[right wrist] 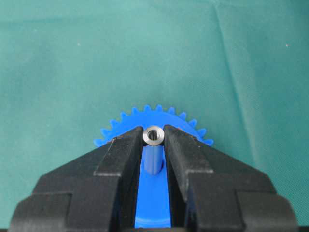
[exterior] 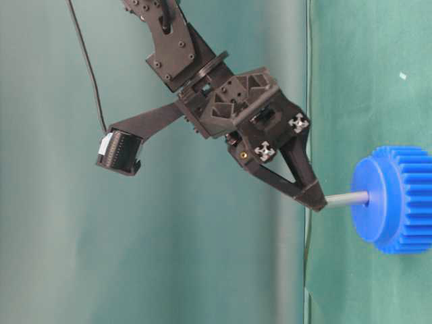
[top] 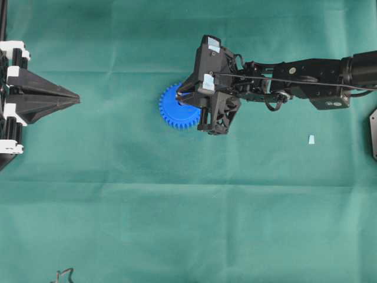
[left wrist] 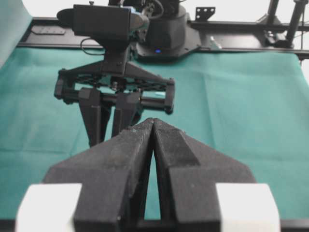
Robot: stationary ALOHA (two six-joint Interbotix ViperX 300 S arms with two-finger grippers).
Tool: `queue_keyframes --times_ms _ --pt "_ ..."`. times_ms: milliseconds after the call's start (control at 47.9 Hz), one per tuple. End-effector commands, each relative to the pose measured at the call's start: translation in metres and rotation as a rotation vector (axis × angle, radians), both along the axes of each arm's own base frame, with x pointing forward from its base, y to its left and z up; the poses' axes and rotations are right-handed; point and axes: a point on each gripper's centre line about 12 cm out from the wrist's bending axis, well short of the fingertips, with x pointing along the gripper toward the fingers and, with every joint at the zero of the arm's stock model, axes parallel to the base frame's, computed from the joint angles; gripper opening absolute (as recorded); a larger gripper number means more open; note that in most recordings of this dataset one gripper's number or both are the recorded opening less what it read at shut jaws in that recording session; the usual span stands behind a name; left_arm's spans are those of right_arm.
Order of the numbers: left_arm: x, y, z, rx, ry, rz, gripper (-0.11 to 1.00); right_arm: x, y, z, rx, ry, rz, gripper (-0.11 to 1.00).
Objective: Insert the shaft into the center hole of the gear.
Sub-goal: 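Align the held shaft vertically above the gear hole with the right gripper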
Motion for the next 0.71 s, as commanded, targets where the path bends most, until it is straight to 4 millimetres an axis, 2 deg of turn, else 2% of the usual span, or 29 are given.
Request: queue_keyframes --times_ms 0,292,564,689 --pt "0.002 0.000 0.010 0.003 -0.026 0.001 0.00 0.005 -0.001 0.035 -0.018 -0.095 0.000 0.17" --pt "0.002 0.000 0.010 0.003 -0.026 0.001 0.00 0.008 -0.001 0.037 -0.026 -0.120 0.000 0.17" --pt "0.002 0.000 0.010 0.003 -0.026 0.001 0.00 0.011 -0.003 0.008 -0.020 -0.074 -0.007 0.17" --pt "0.002 0.000 0.010 0.003 -0.026 0.001 0.00 0.011 -0.003 0.004 -0.018 -0.063 -0.006 0.17"
